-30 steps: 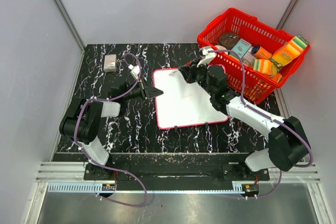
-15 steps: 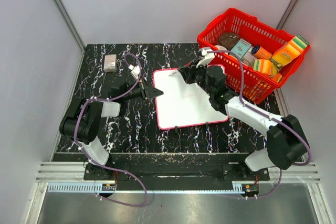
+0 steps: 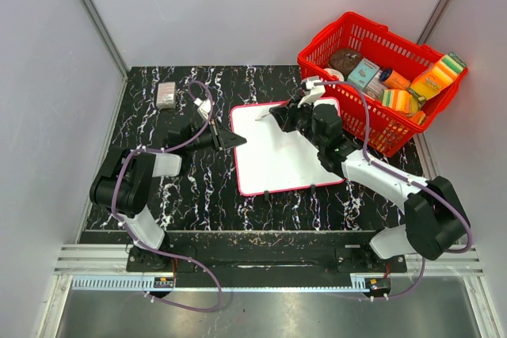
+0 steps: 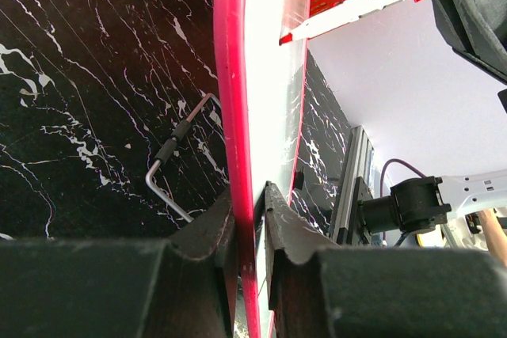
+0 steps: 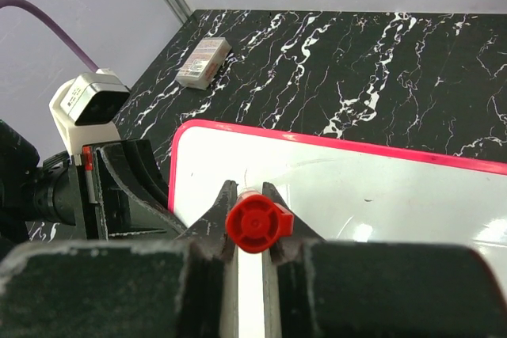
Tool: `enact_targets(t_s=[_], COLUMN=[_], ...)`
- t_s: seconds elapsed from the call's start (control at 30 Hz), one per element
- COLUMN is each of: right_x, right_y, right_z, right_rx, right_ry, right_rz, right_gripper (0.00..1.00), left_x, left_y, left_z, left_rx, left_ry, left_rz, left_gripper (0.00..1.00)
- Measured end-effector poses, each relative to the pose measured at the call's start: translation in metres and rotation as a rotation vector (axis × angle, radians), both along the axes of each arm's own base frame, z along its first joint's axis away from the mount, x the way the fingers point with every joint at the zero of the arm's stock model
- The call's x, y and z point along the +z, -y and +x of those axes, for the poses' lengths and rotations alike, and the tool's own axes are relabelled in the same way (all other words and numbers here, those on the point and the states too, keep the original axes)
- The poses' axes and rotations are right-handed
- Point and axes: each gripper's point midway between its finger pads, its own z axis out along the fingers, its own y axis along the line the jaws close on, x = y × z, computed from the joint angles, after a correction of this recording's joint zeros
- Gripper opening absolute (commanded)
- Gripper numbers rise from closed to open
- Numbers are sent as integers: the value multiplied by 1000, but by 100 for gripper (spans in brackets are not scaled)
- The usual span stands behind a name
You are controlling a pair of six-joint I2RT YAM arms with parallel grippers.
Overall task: Write a sentence on the whiteboard
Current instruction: Put down the whiteboard on the whiteboard stand.
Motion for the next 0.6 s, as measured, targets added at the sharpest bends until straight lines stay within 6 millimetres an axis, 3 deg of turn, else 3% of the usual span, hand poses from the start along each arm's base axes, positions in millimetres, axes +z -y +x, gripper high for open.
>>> enact_targets(t_s=[0.6], right_x=[-18], right_y=[2], right_z=[-19], right_rx=[40], right_ry=[-54], right_rz=[-5], right_gripper=[0], left_x=[0], left_y=[0], left_z=[0], left_rx=[-1], left_ry=[-1], left_rz=[0], left_gripper=[0])
